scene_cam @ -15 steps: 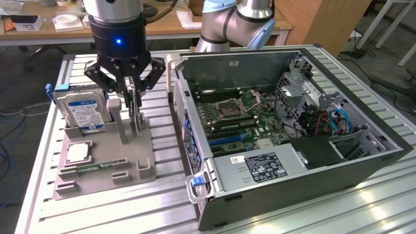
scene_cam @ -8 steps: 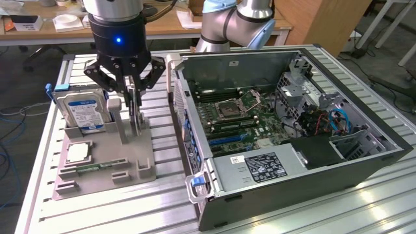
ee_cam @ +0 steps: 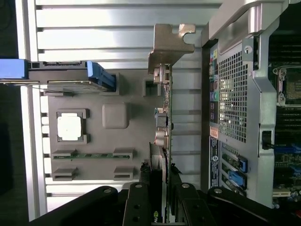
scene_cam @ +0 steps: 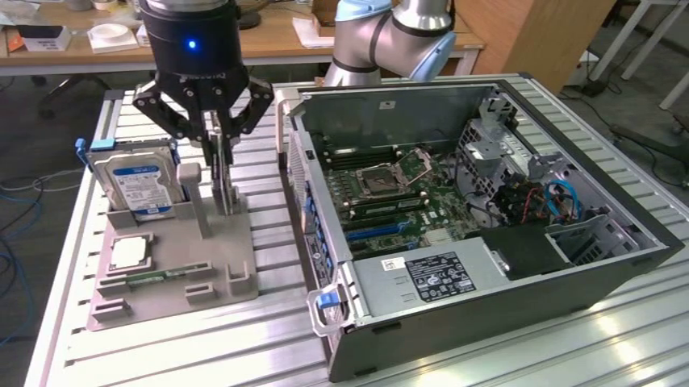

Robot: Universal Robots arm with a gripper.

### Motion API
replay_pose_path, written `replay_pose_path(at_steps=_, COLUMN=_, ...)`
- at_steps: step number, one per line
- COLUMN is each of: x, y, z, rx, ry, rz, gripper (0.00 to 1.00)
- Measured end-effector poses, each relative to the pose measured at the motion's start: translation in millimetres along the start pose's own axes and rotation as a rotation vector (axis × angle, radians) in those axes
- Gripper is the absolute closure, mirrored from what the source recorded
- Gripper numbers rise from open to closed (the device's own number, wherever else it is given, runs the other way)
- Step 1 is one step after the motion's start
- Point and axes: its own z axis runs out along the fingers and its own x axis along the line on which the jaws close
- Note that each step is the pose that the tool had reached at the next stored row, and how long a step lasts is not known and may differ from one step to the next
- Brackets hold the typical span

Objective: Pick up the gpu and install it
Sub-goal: 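Pick up the gpu and move the gpu toward the slot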

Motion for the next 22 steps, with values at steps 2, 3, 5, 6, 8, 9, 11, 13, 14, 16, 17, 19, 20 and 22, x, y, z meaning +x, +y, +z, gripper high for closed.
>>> replay_pose_path(at_steps=2, x=0.0, y=0.0, z=-4.1, rx=0.0003, ry=-0.0001, rz=0.0, gripper=0.74)
replay_pose_path(at_steps=3, x=0.0, y=0.0, z=-6.1, rx=0.0004, ry=0.0, rz=0.0, gripper=0.74)
replay_pose_path(at_steps=5, x=0.0, y=0.1, z=-9.7, rx=0.0004, ry=0.0, rz=0.0, gripper=0.74)
replay_pose_path(at_steps=6, x=0.0, y=0.1, z=-11.6, rx=0.0004, ry=-0.0001, rz=0.0, gripper=0.74)
replay_pose_path(at_steps=8, x=-0.1, y=0.1, z=-15.3, rx=0.0004, ry=-0.0002, rz=0.0, gripper=0.74)
replay_pose_path(at_steps=9, x=0.0, y=0.1, z=-17.1, rx=0.0004, ry=-0.0001, rz=0.0, gripper=0.74)
replay_pose_path(at_steps=11, x=-0.1, y=0.2, z=-20.8, rx=0.0004, ry=-0.0001, rz=0.0, gripper=0.74)
replay_pose_path(at_steps=13, x=-0.1, y=0.2, z=-24.4, rx=0.0004, ry=-0.0002, rz=0.0, gripper=0.74)
replay_pose_path(at_steps=14, x=-0.1, y=0.2, z=-26.0, rx=0.0003, ry=-0.0002, rz=0.0, gripper=0.74)
replay_pose_path(at_steps=16, x=-0.1, y=0.2, z=-28.9, rx=0.0003, ry=-0.0004, rz=0.0, gripper=0.74)
replay_pose_path(at_steps=17, x=-0.1, y=0.2, z=-30.6, rx=0.0004, ry=-0.0003, rz=0.0, gripper=0.74)
replay_pose_path(at_steps=19, x=-0.1, y=0.3, z=-33.7, rx=0.0004, ry=-0.0004, rz=0.0, gripper=0.74)
replay_pose_path(at_steps=20, x=-0.1, y=0.3, z=-35.4, rx=0.0003, ry=-0.0005, rz=0.0, gripper=0.74)
replay_pose_path(at_steps=22, x=-0.1, y=0.3, z=-38.6, rx=0.0004, ry=-0.0006, rz=0.0, gripper=0.74)
